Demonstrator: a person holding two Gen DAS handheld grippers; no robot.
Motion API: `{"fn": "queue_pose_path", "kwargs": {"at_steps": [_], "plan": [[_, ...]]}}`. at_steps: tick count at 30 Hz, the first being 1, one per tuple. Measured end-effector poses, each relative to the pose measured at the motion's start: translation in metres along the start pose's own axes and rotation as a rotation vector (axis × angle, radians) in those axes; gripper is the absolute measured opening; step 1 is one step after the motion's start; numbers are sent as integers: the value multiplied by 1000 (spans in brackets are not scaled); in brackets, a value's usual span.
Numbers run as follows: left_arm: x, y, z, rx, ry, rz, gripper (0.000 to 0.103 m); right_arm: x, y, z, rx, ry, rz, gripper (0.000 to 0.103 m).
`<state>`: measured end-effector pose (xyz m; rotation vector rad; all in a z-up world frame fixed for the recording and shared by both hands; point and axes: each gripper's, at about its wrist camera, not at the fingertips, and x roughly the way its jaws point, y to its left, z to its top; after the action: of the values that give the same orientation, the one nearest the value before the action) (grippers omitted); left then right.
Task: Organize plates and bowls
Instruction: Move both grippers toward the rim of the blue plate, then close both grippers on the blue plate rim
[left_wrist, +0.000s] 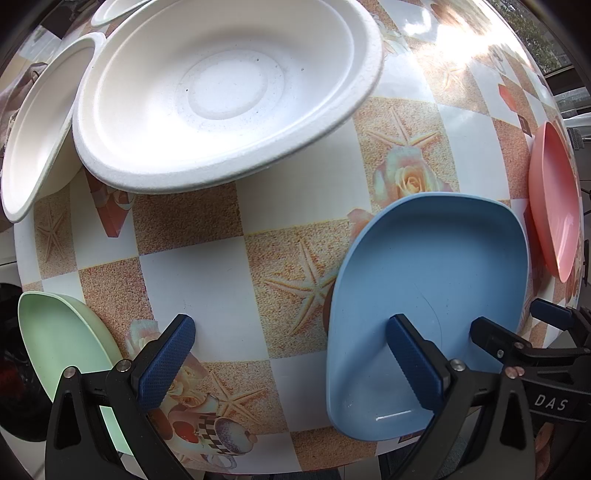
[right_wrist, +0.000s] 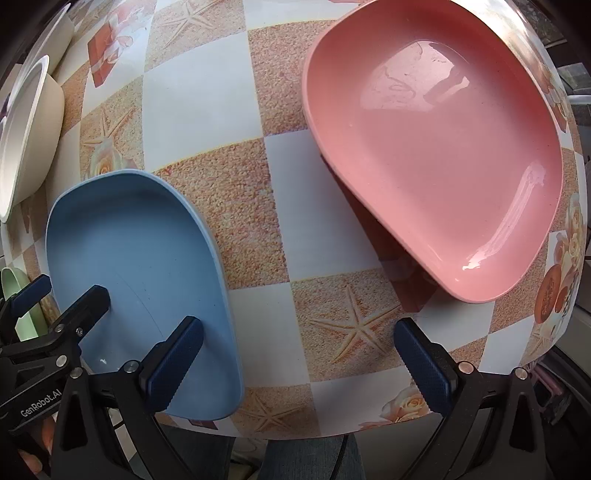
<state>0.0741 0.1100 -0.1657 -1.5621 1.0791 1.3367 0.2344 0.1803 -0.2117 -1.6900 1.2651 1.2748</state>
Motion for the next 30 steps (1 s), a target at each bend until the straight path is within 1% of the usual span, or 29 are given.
{"fn": "queue_pose_path", "kwargs": {"at_steps": [3,5,8,11,15,18,22,24,26,27,29,30], "plan": [[0,0,0,0,-3,-1,103,2,1,0,4,7,3,103],[0,0,-2,0,-6,-2,103,6,-2,-5,1,24,10,103],[-2,-1,-5,0,-13,-4,103,3,1,0,-2,52,11,103],[-5,-1,-10,0,-16,-6,103,6,-3,-5,-4,73,17,103],[-6,-1,-12,-5,-24,-8,103,11,-2,0,-6,71,20,103],[-9,2,-15,-37,-47,-11,103,10,-1,4,-3,72,20,103],[-10,2,-12,-35,-18,-11,103,12,-2,5,4,80,26,103],[-12,0,-10,-20,-9,-7,100,11,-3,4,14,64,28,103],[-17,-5,-10,13,-14,-2,91,8,-3,1,4,45,23,103],[-20,-9,-9,28,-15,0,89,7,-1,-1,-8,37,20,100],[-25,-15,-10,49,-15,-5,75,3,3,-10,-43,21,17,93],[-27,-20,-10,63,-11,0,71,1,6,-14,-67,12,15,86]]}}
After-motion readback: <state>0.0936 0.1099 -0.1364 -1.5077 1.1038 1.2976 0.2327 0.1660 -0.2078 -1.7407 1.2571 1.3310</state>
